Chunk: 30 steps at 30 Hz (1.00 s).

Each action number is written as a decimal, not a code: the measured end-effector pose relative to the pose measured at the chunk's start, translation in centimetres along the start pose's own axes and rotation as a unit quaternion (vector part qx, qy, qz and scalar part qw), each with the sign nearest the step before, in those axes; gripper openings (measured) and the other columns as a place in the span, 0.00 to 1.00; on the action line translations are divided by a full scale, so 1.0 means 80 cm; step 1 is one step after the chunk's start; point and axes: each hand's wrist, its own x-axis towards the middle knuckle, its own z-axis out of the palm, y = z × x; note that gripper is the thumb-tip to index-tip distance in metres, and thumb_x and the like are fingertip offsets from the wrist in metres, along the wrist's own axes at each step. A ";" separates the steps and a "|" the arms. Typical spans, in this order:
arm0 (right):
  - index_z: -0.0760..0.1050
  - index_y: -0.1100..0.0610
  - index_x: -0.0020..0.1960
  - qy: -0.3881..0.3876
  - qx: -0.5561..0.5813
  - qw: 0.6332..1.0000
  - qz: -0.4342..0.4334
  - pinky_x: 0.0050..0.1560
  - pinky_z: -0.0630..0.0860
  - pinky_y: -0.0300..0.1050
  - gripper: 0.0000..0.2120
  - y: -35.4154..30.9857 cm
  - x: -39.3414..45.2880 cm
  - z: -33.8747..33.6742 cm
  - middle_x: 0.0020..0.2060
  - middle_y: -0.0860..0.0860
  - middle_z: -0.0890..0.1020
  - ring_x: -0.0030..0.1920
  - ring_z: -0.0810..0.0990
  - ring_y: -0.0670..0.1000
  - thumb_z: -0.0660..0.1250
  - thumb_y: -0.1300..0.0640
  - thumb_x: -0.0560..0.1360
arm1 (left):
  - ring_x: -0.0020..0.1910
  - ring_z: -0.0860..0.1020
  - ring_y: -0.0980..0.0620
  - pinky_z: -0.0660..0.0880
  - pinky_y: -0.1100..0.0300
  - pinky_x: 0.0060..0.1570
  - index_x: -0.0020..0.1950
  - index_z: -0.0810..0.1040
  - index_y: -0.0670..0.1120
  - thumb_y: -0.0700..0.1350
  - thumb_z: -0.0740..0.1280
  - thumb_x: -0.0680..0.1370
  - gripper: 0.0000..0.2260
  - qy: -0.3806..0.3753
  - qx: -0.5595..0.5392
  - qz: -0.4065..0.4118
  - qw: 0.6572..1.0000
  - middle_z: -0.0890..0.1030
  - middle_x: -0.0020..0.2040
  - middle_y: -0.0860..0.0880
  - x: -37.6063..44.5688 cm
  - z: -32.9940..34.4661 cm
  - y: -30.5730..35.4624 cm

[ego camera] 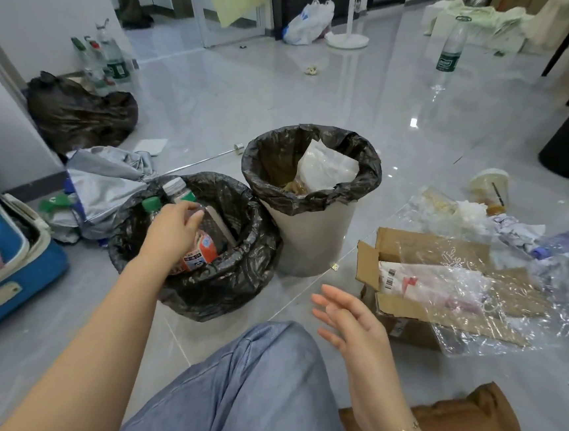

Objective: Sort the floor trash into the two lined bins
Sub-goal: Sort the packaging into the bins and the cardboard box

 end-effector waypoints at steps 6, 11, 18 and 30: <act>0.79 0.53 0.55 0.057 -0.033 0.994 -0.082 0.53 0.77 0.37 0.13 -0.010 0.000 -0.024 0.49 0.48 0.84 0.54 0.81 0.44 0.63 0.67 0.77 | 0.62 0.73 0.49 0.66 0.58 0.62 0.60 0.79 0.44 0.44 0.64 0.80 0.11 0.089 -0.060 0.123 0.987 0.78 0.59 0.47 -0.064 0.006 0.072; 0.79 0.48 0.57 0.123 -0.133 0.964 -0.193 0.53 0.76 0.36 0.16 -0.025 -0.006 -0.062 0.51 0.43 0.81 0.50 0.79 0.37 0.63 0.65 0.77 | 0.49 0.73 0.59 0.67 0.66 0.51 0.60 0.79 0.48 0.43 0.64 0.79 0.11 -0.011 -0.166 0.163 0.973 0.79 0.53 0.54 -0.117 0.053 0.144; 0.78 0.46 0.54 0.285 -0.155 0.913 -0.246 0.49 0.72 0.29 0.22 -0.042 -0.002 -0.150 0.53 0.45 0.80 0.53 0.77 0.38 0.59 0.71 0.74 | 0.71 0.63 0.55 0.58 0.74 0.66 0.68 0.72 0.52 0.34 0.66 0.72 0.26 -0.187 -0.140 0.344 0.910 0.68 0.71 0.53 -0.181 0.161 0.229; 0.71 0.53 0.65 0.437 -0.123 0.857 -0.243 0.62 0.70 0.45 0.29 -0.013 0.010 -0.231 0.60 0.46 0.69 0.62 0.72 0.49 0.57 0.76 0.70 | 0.63 0.72 0.53 0.62 0.68 0.64 0.53 0.83 0.48 0.37 0.67 0.77 0.10 -0.140 -0.207 0.308 0.918 0.78 0.59 0.54 -0.209 0.228 0.276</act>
